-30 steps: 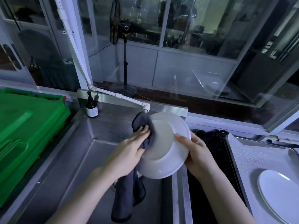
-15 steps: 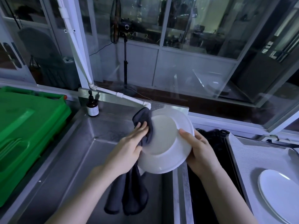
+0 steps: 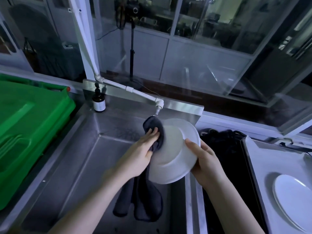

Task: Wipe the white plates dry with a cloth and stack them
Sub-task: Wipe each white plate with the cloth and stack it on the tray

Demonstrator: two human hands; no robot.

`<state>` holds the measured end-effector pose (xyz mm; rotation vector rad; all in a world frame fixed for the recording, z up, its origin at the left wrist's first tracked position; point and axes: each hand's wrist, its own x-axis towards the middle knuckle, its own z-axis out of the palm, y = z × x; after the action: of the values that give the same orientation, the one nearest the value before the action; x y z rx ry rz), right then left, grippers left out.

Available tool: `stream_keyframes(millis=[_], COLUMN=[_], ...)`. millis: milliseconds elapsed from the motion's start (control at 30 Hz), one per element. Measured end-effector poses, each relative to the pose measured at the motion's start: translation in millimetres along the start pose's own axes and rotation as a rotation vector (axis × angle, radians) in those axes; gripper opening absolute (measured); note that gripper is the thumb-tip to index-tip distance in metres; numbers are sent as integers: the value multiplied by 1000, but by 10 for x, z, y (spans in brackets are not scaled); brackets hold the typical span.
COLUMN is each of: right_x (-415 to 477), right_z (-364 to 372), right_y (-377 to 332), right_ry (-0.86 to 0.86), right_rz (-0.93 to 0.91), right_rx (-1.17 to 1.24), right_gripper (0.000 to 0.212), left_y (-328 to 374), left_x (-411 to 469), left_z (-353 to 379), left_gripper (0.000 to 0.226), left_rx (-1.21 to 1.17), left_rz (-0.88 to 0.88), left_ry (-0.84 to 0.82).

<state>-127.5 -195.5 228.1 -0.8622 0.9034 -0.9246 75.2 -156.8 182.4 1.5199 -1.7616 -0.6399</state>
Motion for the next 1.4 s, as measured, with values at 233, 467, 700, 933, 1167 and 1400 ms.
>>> stream_keyframes(millis=[233,467,700,933,1167,1400], right_x=[110,24,-102,-304,-566,-924], right_z=[21,153,152,-238,-1209,-2403], right_y=[84,190,230,192,-169,-452], right_ry=[96,52,-120,-224,-151,504], right_rz=[-35,-241,-463,-888,-360,-132], right_rx=[-77,-524,-1183,-1747,-1362,-431], right_gripper=[31,29,54,78,84,24], left_y=[-359,-379,-249,26,490,1243], left_x=[-99,84,102,101,152,349], left_z=[-142,-312,-241,-14,563,1433], left_gripper=[28,34,73,19,14,11], left_rx=[-53,-568,-1083,-795,-776,-830], left_rz=[-297,-696,-820,-762,-726,-622], left_ry=[244,197,-56,58,66,-62])
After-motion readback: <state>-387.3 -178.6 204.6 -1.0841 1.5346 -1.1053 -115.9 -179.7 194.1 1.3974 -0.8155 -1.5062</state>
